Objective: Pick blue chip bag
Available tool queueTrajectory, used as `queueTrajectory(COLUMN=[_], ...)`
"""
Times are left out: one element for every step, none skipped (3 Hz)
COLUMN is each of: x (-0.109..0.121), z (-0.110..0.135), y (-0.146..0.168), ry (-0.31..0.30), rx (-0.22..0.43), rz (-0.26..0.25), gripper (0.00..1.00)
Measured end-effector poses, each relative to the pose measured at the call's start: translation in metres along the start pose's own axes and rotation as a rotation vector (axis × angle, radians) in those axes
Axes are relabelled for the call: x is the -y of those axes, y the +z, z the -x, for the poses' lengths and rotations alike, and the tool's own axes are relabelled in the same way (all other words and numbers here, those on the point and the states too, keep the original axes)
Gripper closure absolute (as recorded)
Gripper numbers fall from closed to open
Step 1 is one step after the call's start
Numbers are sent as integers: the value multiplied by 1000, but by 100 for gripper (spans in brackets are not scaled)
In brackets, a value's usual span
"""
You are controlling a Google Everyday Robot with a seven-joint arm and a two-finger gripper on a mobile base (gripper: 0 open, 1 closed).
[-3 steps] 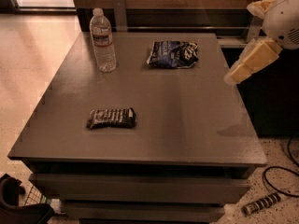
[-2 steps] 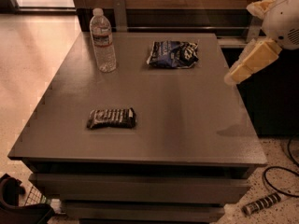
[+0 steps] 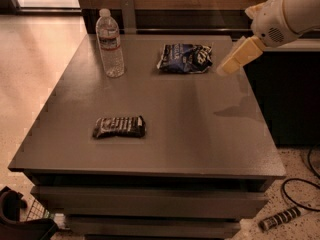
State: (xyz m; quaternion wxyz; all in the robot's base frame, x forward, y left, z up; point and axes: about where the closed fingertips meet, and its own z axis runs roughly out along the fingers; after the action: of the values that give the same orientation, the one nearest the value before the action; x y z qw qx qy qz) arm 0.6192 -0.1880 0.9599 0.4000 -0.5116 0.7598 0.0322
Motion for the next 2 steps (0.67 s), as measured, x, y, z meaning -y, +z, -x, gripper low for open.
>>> queueTrajectory(x=[33, 59], z=[-1, -5], y=[59, 117], ry=[77, 160], rx=[58, 151], rz=[-27, -46], gripper=[0, 0])
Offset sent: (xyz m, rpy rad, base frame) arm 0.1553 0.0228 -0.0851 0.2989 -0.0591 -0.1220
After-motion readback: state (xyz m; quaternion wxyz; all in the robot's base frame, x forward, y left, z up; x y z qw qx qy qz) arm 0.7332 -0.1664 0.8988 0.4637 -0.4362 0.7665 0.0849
